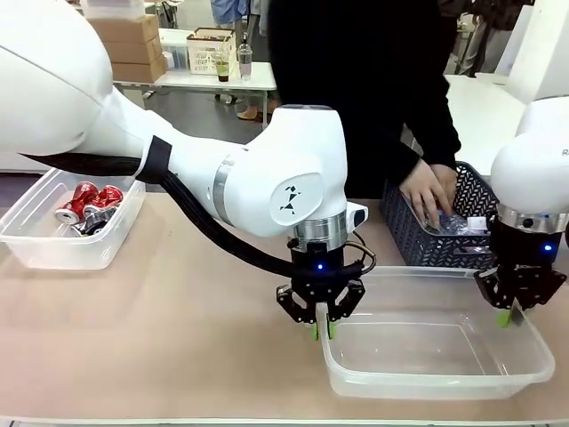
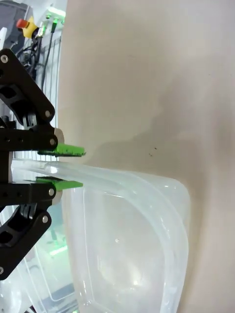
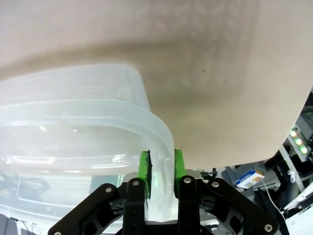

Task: Sort the waste into each basket.
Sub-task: Pick up the Organizing box on the right side of the table and lift it.

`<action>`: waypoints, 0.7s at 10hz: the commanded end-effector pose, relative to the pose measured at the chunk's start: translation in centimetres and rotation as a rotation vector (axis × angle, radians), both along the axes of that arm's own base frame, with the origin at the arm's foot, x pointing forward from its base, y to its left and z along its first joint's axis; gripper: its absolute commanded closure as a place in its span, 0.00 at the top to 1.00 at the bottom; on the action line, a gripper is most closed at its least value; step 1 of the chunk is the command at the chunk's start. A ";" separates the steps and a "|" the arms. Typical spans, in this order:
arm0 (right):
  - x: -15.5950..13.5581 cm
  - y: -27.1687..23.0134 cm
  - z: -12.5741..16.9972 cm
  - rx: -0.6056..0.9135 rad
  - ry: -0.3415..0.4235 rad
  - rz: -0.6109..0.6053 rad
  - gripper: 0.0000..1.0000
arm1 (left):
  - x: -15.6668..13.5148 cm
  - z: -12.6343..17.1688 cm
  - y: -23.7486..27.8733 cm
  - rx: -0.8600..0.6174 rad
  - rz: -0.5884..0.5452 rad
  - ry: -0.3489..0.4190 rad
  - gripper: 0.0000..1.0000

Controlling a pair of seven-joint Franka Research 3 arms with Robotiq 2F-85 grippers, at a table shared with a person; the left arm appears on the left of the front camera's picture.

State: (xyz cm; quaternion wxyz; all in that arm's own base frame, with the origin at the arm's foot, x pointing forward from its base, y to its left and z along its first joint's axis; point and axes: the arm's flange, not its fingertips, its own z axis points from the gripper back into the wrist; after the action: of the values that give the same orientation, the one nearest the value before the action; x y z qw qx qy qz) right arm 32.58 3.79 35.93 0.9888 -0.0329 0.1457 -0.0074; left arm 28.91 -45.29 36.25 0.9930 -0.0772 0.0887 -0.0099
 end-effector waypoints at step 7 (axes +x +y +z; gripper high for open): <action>-0.5 1.3 9.7 -0.001 0.018 -0.033 0.00 | -1.0 7.2 7.6 0.026 0.055 -0.074 0.00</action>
State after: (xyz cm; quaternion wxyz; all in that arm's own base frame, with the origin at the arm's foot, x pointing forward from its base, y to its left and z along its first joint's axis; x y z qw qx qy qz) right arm 31.50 4.93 42.37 0.9895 -0.0152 0.1430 -0.0116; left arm 28.01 -42.82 41.17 0.9942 -0.0858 0.0641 0.0011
